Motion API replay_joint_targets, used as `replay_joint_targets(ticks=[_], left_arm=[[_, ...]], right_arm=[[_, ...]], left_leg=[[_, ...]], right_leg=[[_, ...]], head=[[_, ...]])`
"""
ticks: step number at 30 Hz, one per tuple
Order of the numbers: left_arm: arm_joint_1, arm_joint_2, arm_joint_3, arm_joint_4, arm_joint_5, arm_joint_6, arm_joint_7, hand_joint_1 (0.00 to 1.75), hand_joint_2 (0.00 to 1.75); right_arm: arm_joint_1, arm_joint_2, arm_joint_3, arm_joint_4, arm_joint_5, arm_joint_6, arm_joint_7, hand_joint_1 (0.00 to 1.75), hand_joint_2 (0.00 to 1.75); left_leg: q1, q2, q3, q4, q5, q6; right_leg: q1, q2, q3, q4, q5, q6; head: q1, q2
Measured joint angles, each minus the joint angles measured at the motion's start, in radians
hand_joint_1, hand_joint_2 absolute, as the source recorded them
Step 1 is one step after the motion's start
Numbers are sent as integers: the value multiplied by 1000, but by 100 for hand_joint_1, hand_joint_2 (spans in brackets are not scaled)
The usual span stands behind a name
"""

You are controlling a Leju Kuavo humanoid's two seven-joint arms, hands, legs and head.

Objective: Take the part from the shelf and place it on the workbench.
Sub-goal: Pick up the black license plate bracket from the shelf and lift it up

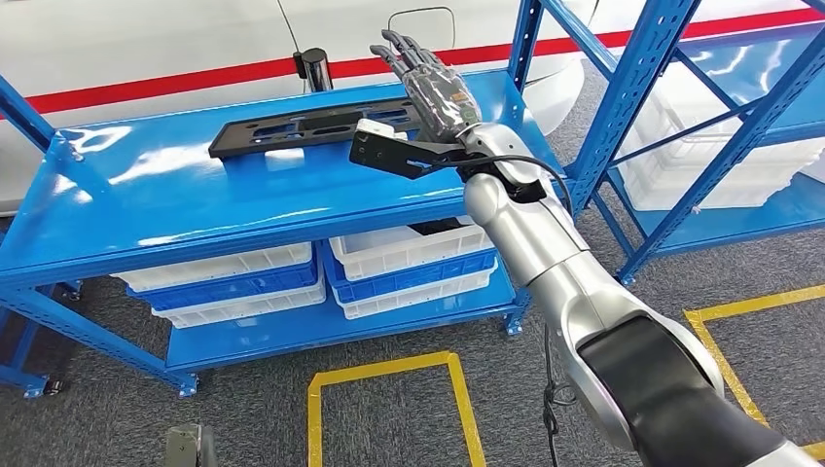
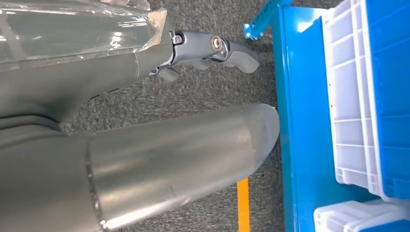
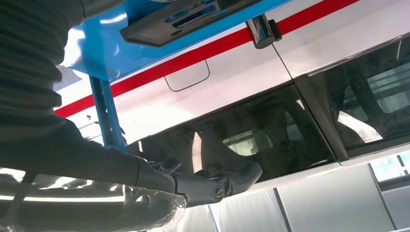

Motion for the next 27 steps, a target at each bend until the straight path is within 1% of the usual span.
replay_joint_targets(ticks=[1, 2, 3, 4, 6, 8, 9, 10, 11, 12, 13, 14, 15, 16, 17, 18, 19, 20, 21, 23, 24, 25, 26, 27], left_arm=[[0, 0, 0, 0, 0, 0, 0, 0, 0], [0, 1, 0, 0, 0, 0, 0, 0, 0], [-1, 2, 0, 0, 0, 1, 0, 0, 0], [-1, 2, 0, 0, 0, 1, -1, 0, 0], [-2, 2, -1, 0, 2, 2, -3, 0, 0], [-2, 1, -2, 0, 5, 3, -6, 0, 0], [-3, 1, -3, -1, 5, 3, -7, 0, 0], [-3, 0, -4, -1, 6, 3, -7, 0, 0], [-3, -1, -4, -1, 5, 3, -7, 0, 0], [-3, -2, -5, 0, 3, 3, -5, 0, 0], [-3, -4, -7, 0, 1, 2, -3, 0, 0], [-3, -6, -9, 0, -1, 2, -1, 0, 0], [-2, -7, -12, 0, -2, 2, 0, 0, 0], [-2, -8, -14, 0, -3, 1, 1, 0, 0], [-2, -9, -16, 0, -3, 1, 1, 0, 0], [-2, -9, -17, 0, -3, 1, 1, 0, 0], [-3, -9, -18, 1, -2, 1, 1, 0, 0], [-3, -9, -19, 1, -1, 1, 1, 0, 0], [-3, -9, -19, 1, 1, 1, 0, 0, 0], [-3, -8, -19, 0, 6, 1, -4, 0, 0], [-4, -7, -19, 0, 9, 1, -6, 0, 0], [-4, -7, -19, 0, 12, 0, -9, 0, 0], [-3, -7, -19, 0, 14, -1, -10, 0, 0], [-2, -6, -19, 0, 17, -2, -11, 0, 0]], right_arm=[[0, 1, 0, -1, 1, 0, 0, 0, 175], [0, 1, 0, -2, 2, 1, 1, 0, 175], [-1, 1, 0, -3, 2, 2, 2, 0, 175], [-2, 1, 0, -5, 4, 4, 3, 0, 175], [-1, 0, -1, -9, 7, 7, 5, 0, 175], [1, -2, -4, -17, 11, 6, 6, 0, 175], [1, -4, -5, -20, 12, 6, 6, 0, 175], [2, -5, -7, -22, 14, 5, 6, 0, 175], [5, -8, -8, -23, 15, 4, 6, 0, 175], [12, -12, -8, -23, 17, 4, 6, 0, 175], [20, -17, -9, -25, 18, 3, 7, 0, 175], [28, -21, -11, -28, 18, 2, 8, 0, 175], [33, -26, -13, -33, 18, 2, 9, 0, 175], [35, -30, -15, -40, 17, 3, 11, 0, 175], [35, -34, -18, -48, 16, 6, 12, 0, 175], [33, -37, -19, -55, 15, 10, 13, 0, 175], [31, -38, -20, -63, 14, 17, 15, 0, 175], [30, -39, -20, -68, 13, 24, 18, 0, 175], [28, -39, -20, -73, 12, 32, 21, 0, 175], [21, -38, -21, -82, 12, 43, 24, 0, 175], [16, -36, -20, -85, 12, 47, 25, 0, 175], [11, -33, -20, -88, 12, 50, 25, 0, 175], [7, -30, -19, -89, 12, 53, 25, 0, 175], [5, -27, -18, -89, 12, 55, 25, 0, 175]], left_leg=[[-2, 0, 25, -67, 46, 8], [-5, 0, 52, -126, 77, 16], [-9, 0, 76, -174, 95, 24], [-12, 1, 92, -203, 98, 29], [-18, 1, 104, -218, 88, 34], [-13, 1, 117, -234, 88, 38], [-11, 1, 126, -243, 88, 41], [-9, 2, 135, -249, 87, 44], [-9, 2, 140, -251, 84, 46], [-10, 1, 144, -251, 80, 48], [-10, 0, 149, -251, 75, 48], [-10, -3, 155, -250, 69, 48], [-10, -5, 162, -250, 64, 46], [-9, -6, 170, -248, 57, 43], [-10, -7, 176, -247, 49, 38], [-12, -7, 181, -244, 40, 33], [-14, -6, 185, -242, 32, 27], [-16, -5, 187, -241, 26, 22], [-16, -4, 189, -240, 21, 17], [-10, -2, 189, -233, 9, 6], [-8, -1, 179, -209, -5, 0], [-7, -1, 157, -163, -26, -5], [-6, 0, 122, -99, -52, -9], [-5, 0, 78, -26, -77, -12]], right_leg=[[2, 1, 8, 0, -6, 1], [4, 2, 15, -1, -11, 3], [6, 3, 20, -2, -16, 5], [8, 3, 21, -2, -19, 9], [8, 4, 22, -6, -23, 18], [9, 0, 18, 1, -30, 27], [9, -2, 5, 26, -40, 29], [9, -4, -21, 74, -57, 30], [8, -5, -59, 141, -77, 29], [7, -5, -102, 212, -95, 29], [6, -5, -140, 265, -102, 33], [4, -5, -161, 283, -94, 40], [2, -6, -160, 257, -68, 50], [-1, -7, -139, 193, -30, 60], [-4, -11, -111, 116, 8, 68], [-5, -13, -82, 49, 38, 69], [-5, -15, -63, 8, 54, 65], [-4, -15, -53, -9, 58, 57], [-2, -13, -50, -10, 55, 47], [-5, -10, -44, -11, 49, 31], [-7, -9, -39, -12, 45, 22], [-10, -9, -32, -13, 41, 14], [-9, -9, -27, -12, 36, 6], [-8, -8, -23, -12, 32, 1]], head=[[0, 0], [1, 0], [1, 0], [1, 0], [0, 0], [1, 0], [2, 0], [3, 0], [3, 0], [3, 0], [3, 0], [4, 0], [4, 0], [4, 0], [4, 0], [4, 0], [3, 0], [3, 0], [2, 0], [2, 0], [1, 0], [1, 0], [0, 0], [0, 0]])
